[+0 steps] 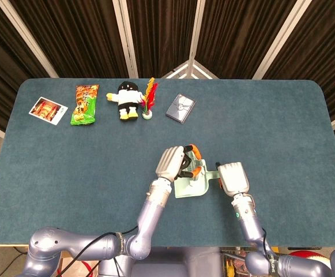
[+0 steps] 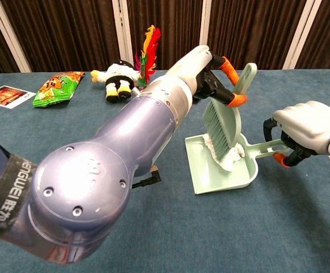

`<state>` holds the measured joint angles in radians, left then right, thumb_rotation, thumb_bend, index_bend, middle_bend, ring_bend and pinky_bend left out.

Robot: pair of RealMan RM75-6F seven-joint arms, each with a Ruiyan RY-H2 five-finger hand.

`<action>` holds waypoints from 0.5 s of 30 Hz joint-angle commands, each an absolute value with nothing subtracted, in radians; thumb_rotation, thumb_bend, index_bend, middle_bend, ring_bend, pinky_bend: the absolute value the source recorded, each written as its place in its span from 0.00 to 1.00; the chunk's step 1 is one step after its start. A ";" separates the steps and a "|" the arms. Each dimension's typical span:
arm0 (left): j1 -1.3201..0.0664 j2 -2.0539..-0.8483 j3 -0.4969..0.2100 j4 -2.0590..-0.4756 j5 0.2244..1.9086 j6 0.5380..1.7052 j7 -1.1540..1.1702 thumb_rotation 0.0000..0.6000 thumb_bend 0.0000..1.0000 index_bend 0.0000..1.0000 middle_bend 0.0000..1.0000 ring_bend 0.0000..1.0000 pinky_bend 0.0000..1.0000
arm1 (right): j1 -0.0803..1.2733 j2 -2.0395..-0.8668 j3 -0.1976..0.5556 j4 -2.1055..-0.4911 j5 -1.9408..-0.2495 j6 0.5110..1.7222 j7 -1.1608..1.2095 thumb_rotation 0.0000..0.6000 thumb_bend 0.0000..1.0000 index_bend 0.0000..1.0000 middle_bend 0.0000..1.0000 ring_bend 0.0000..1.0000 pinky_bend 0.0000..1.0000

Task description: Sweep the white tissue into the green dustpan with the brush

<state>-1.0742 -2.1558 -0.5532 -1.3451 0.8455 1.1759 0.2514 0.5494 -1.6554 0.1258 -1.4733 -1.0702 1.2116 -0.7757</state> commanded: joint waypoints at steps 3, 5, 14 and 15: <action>-1.055 -2.148 -0.549 -1.377 0.868 1.180 0.233 1.00 0.50 0.79 1.00 1.00 1.00 | 0.546 -1.657 0.120 -1.475 -1.072 1.213 -0.777 1.00 0.45 0.65 0.89 0.92 0.87; -1.042 -2.139 -0.548 -1.395 0.870 1.179 0.223 1.00 0.50 0.79 1.00 1.00 1.00 | 0.545 -1.657 0.119 -1.475 -1.072 1.214 -0.778 1.00 0.45 0.65 0.89 0.92 0.87; -0.971 -2.061 -0.531 -1.507 0.933 1.173 0.138 1.00 0.49 0.79 1.00 1.00 1.00 | 0.538 -1.658 0.113 -1.481 -1.073 1.223 -0.790 1.00 0.45 0.65 0.89 0.92 0.87; -0.965 -2.053 -0.532 -1.518 0.936 1.173 0.132 1.00 0.49 0.79 1.00 1.00 1.00 | 0.538 -1.657 0.112 -1.484 -1.075 1.225 -0.792 1.00 0.45 0.65 0.89 0.92 0.87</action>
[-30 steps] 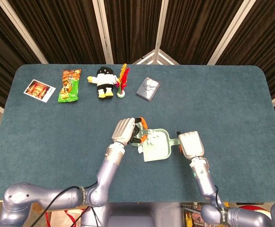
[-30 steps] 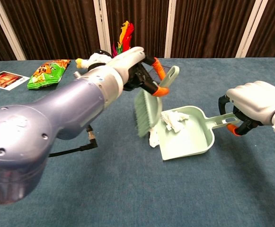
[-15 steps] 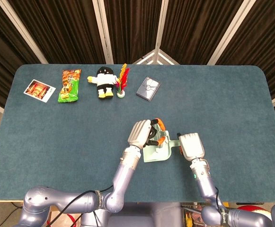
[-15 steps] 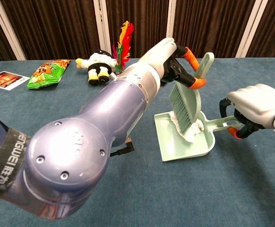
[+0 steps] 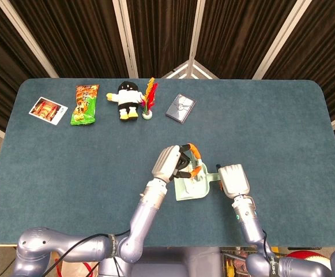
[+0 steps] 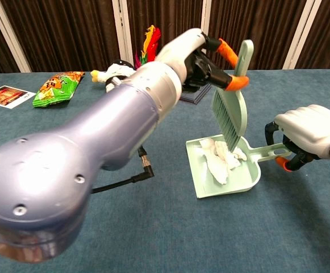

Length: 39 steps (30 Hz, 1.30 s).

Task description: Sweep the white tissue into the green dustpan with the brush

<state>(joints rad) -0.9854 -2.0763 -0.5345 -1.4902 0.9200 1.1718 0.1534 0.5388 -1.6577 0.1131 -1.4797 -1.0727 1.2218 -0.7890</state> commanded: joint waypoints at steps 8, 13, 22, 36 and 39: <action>-0.919 -1.979 -0.535 -1.609 0.955 1.188 0.125 1.00 0.49 0.79 1.00 1.00 1.00 | 0.536 -1.652 0.104 -1.510 -1.080 1.236 -0.825 1.00 0.45 0.53 0.89 0.92 0.87; -0.879 -1.915 -0.532 -1.663 0.957 1.207 0.136 1.00 0.49 0.79 1.00 1.00 1.00 | 0.534 -1.640 0.099 -1.540 -1.074 1.242 -0.854 1.00 0.45 0.04 0.89 0.92 0.87; -0.798 -1.788 -0.510 -1.755 0.981 1.238 0.135 1.00 0.49 0.79 1.00 1.00 1.00 | 0.528 -1.616 0.088 -1.610 -1.063 1.270 -0.926 1.00 0.45 0.00 0.89 0.90 0.85; -0.698 -1.366 -0.307 -1.914 0.980 1.206 0.550 1.00 0.49 0.79 1.00 1.00 1.00 | 0.498 -1.526 0.074 -1.729 -1.119 1.336 -0.931 1.00 0.45 0.00 0.89 0.90 0.85; -0.699 -1.292 -0.271 -1.942 0.932 1.199 0.661 1.00 0.50 0.79 1.00 1.00 1.00 | 0.496 -1.522 0.070 -1.751 -1.128 1.341 -0.935 1.00 0.45 0.00 0.89 0.90 0.85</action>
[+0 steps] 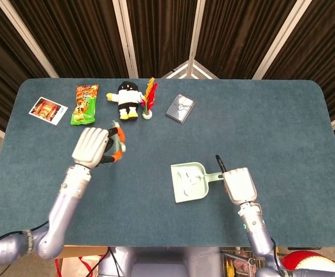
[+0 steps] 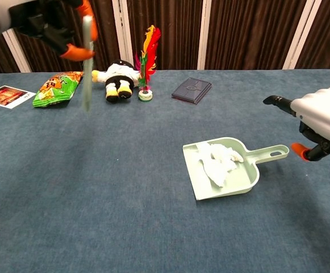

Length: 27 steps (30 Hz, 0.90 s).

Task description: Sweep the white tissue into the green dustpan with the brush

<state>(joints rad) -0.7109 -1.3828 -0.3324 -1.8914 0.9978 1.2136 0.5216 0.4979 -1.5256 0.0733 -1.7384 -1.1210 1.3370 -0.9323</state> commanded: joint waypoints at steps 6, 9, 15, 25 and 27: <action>-0.706 -1.228 -0.180 -1.927 0.892 1.159 0.785 1.00 0.35 0.56 0.81 0.84 0.97 | 0.494 -1.522 0.056 -1.771 -1.172 1.351 -0.942 1.00 0.45 0.00 0.89 0.90 0.85; -0.704 -1.263 -0.141 -1.926 0.841 1.148 0.804 1.00 0.08 0.23 0.35 0.53 0.75 | 0.492 -1.526 0.052 -1.776 -1.188 1.354 -0.939 1.00 0.45 0.00 0.89 0.90 0.85; -0.683 -1.375 -0.127 -1.919 0.944 1.223 0.740 1.00 0.00 0.00 0.00 0.04 0.32 | 0.486 -1.526 0.050 -1.782 -1.204 1.360 -0.938 1.00 0.45 0.00 0.89 0.90 0.85; -0.647 -1.387 -0.197 -1.931 1.073 1.311 0.572 1.00 0.00 0.00 0.00 0.00 0.16 | 0.475 -1.495 0.062 -1.779 -1.204 1.361 -0.914 1.00 0.45 0.00 0.89 0.88 0.84; -0.637 -1.365 -0.200 -1.946 1.068 1.318 0.564 1.00 0.00 0.00 0.00 0.00 0.15 | 0.471 -1.486 0.060 -1.779 -1.209 1.361 -0.906 1.00 0.45 0.00 0.87 0.86 0.80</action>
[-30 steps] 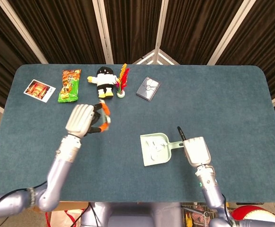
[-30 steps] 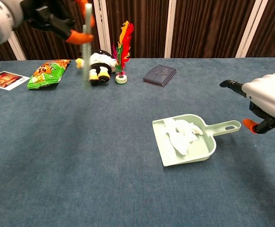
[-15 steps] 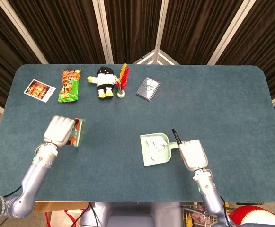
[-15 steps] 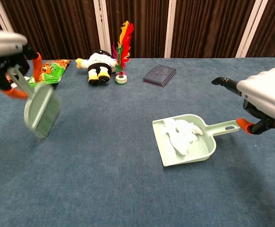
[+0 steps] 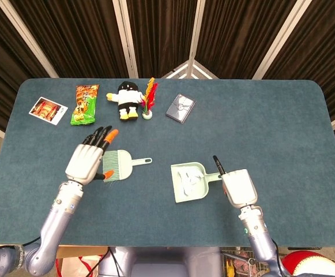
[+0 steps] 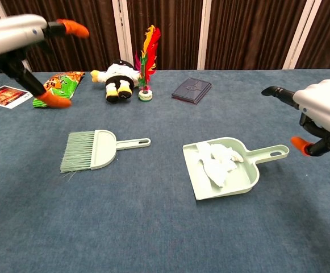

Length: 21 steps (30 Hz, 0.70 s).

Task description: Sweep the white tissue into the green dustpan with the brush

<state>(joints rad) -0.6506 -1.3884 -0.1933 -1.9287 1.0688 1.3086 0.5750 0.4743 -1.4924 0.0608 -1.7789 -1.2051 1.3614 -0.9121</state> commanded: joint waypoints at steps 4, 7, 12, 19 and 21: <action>-0.598 -1.296 -0.165 -1.989 1.071 1.331 0.569 1.00 0.00 0.00 0.00 0.00 0.15 | 0.456 -1.458 0.048 -1.779 -1.237 1.370 -0.870 1.00 0.45 0.00 0.58 0.58 0.52; -0.536 -1.221 -0.103 -2.039 1.095 1.360 0.563 1.00 0.00 0.00 0.00 0.00 0.15 | 0.428 -1.414 0.045 -1.814 -1.228 1.375 -0.798 1.00 0.45 0.00 0.26 0.22 0.23; -0.423 -1.115 0.018 -2.069 1.198 1.404 0.482 1.00 0.00 0.00 0.00 0.00 0.11 | 0.372 -1.303 0.031 -1.860 -1.243 1.391 -0.635 1.00 0.36 0.00 0.00 0.00 0.03; -0.246 -1.064 0.164 -1.968 1.397 1.515 0.272 1.00 0.00 0.00 0.00 0.00 0.07 | 0.242 -1.139 -0.034 -1.848 -1.366 1.489 -0.334 1.00 0.33 0.00 0.00 0.00 0.00; -0.203 -1.067 0.184 -1.918 1.440 1.556 0.225 1.00 0.00 0.00 0.00 0.00 0.07 | 0.193 -1.116 -0.066 -1.814 -1.426 1.542 -0.256 1.00 0.33 0.00 0.00 0.00 0.00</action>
